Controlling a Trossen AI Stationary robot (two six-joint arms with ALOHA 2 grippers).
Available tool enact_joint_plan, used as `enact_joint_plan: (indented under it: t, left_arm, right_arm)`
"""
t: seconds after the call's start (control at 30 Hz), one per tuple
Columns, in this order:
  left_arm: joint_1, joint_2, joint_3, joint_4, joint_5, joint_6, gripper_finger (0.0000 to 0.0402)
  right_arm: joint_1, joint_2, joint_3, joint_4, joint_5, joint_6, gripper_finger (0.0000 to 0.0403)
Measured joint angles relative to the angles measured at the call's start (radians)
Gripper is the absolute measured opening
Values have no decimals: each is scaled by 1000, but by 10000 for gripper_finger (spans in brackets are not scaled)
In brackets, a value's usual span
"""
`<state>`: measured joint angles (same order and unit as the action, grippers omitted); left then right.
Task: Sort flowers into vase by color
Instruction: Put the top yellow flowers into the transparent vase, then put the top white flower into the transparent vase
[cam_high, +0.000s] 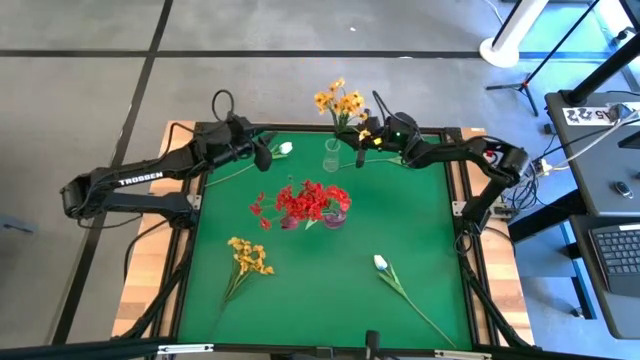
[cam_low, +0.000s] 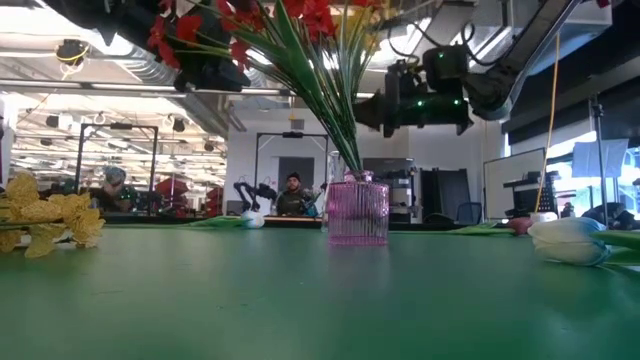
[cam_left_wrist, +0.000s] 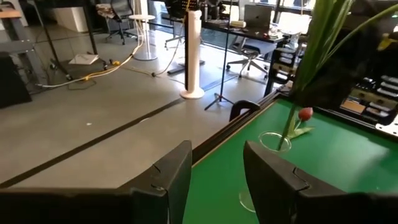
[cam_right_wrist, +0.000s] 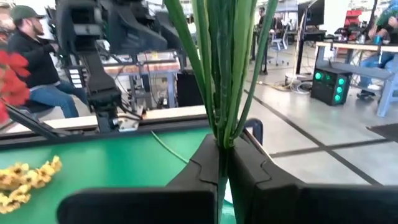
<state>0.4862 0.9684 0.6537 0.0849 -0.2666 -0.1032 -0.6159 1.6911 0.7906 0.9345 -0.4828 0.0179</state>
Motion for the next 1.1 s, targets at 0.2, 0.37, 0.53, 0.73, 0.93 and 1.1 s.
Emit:
enact_joint_plan:
  t: [0.2, 0.37, 0.53, 0.73, 0.93, 1.1]
  left_arm:
    - [0, 0, 0, -1, 2, -21, 141]
    - [0, 0, 0, -1, 2, -28, 141]
    - [0, 0, 0, -19, -2, -72, 141]
    - [4, 0, 0, -132, -9, -105, 140]
    - [32, 0, 0, -255, -9, -158, 140]
    - [56, 33, 0, -307, 0, -161, 140]
  right_arm:
    - [0, 18, 0, -25, 33, -26, 14]
    - [0, 19, 0, -54, 59, -46, 19]
    - [0, 19, 0, -75, 48, -50, 75]
    - [0, 14, 0, -100, 48, -50, 179]
    - [0, -55, 0, -207, 48, -60, 251]
    - [0, -159, 1, -352, 48, -109, 278]
